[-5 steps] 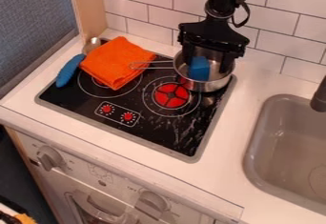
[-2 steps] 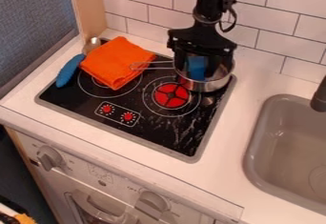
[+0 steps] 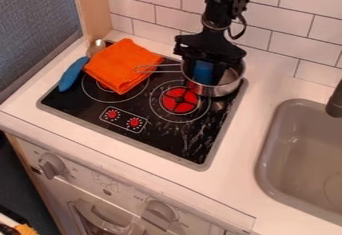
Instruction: Transfer the blue cube to the bottom right corner of the stove
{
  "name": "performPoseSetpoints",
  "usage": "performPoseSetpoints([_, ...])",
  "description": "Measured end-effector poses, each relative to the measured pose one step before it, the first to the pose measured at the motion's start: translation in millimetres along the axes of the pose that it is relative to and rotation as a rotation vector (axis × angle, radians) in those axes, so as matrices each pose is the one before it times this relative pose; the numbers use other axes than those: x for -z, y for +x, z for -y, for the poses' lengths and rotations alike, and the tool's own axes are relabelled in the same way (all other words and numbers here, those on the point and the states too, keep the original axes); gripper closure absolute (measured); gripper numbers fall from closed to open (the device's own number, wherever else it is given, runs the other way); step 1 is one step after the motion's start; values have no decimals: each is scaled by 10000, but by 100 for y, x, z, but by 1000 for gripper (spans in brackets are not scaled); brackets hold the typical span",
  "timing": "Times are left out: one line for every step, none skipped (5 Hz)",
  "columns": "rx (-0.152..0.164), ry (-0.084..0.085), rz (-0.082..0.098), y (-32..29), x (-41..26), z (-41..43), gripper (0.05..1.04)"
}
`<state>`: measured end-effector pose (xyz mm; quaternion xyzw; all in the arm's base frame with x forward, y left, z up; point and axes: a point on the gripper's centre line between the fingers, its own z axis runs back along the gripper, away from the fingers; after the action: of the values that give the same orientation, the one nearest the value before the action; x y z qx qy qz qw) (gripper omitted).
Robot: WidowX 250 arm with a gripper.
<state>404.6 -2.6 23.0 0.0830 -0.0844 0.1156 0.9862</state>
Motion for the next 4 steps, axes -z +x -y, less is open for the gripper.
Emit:
performPoseSetpoints([3, -13, -57, -91, 0, 20, 483])
performPoseSetpoints([9, -137, -49, -54, -31, 219, 483])
performPoseSetpoints([109, -233, 137, 726, -571, 360, 483])
performPoseSetpoints([219, -144, 482, 1381, -1475, 301, 483])
